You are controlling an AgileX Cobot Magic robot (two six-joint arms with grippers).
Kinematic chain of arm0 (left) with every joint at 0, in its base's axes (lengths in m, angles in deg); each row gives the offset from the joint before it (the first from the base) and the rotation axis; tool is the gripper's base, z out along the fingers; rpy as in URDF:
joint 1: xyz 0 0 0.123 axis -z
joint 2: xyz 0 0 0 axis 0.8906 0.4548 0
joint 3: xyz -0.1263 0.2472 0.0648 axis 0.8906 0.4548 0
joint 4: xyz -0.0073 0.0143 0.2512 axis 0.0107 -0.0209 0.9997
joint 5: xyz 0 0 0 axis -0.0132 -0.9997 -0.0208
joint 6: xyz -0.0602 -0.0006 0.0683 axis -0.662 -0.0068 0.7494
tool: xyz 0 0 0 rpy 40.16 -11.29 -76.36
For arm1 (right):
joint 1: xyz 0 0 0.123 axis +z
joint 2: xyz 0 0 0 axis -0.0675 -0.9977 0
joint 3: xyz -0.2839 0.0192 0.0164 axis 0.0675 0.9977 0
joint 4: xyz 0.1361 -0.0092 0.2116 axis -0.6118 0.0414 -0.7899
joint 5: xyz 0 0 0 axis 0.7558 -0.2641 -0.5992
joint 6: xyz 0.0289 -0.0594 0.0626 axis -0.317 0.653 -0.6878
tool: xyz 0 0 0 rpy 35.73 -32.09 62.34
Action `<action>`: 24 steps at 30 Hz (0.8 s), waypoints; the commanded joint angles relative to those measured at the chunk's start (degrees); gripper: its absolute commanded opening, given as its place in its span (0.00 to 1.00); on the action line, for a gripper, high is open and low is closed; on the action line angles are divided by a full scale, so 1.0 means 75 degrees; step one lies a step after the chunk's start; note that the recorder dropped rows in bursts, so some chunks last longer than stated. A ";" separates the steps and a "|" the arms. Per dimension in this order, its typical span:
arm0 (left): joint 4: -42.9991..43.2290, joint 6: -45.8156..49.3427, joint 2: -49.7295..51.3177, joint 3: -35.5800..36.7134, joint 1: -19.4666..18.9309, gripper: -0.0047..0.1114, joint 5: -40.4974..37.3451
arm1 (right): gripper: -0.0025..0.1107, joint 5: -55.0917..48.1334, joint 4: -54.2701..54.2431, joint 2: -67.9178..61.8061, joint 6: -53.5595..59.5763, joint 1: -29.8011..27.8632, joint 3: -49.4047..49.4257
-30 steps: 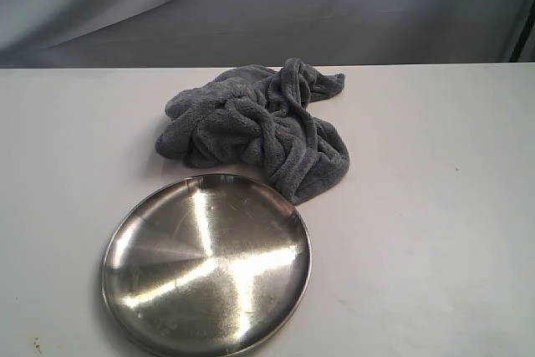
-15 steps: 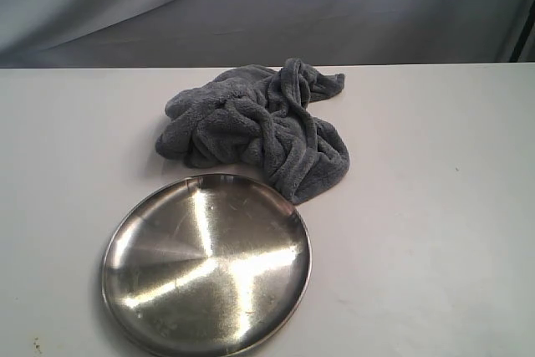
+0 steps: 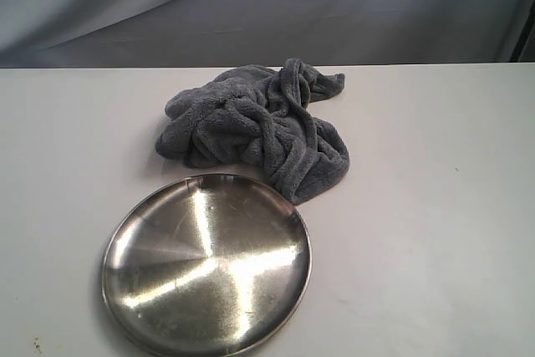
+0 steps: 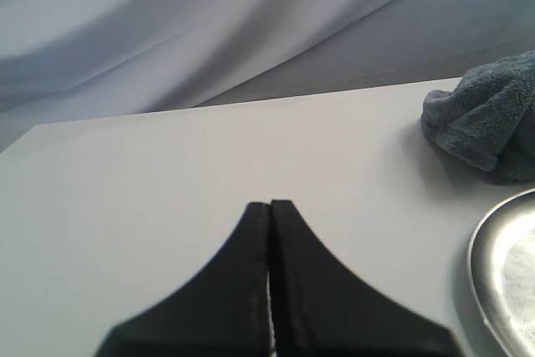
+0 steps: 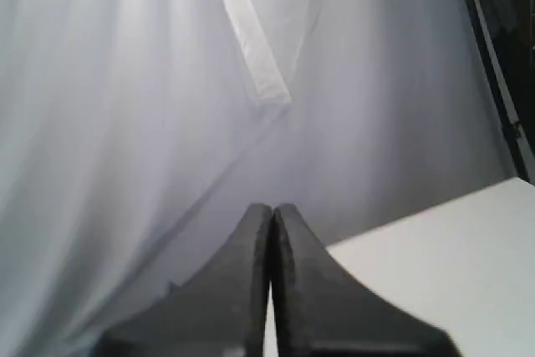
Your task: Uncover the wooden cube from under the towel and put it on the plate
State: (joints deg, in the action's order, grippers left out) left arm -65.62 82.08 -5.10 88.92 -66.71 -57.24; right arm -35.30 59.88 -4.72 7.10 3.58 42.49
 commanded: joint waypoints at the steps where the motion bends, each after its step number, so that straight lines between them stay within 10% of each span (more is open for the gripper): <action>1: -0.0039 -0.0004 -0.0033 0.0012 0.0010 0.04 -0.0005 | 0.02 0.1344 -0.0693 0.0031 -0.0107 -0.0038 0.0029; 8: -0.0039 -0.0004 -0.0033 0.0012 0.0010 0.04 -0.0005 | 0.02 0.1741 0.3145 0.0031 -0.2876 -0.0038 -0.0969; 12: -0.0039 -0.0022 -0.0033 0.0012 0.0010 0.04 -0.0005 | 0.02 0.4814 0.5512 -0.1339 -0.4325 -0.0038 -0.1066; 24: -0.0039 -0.0008 -0.0033 0.0012 0.0010 0.04 -0.0005 | 0.02 0.4130 1.1925 -0.6969 -0.9429 -0.0038 -0.5945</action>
State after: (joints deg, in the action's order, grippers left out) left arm -65.62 82.08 -5.10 88.92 -66.71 -57.24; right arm -4.03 136.32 -50.22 -53.06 3.58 5.05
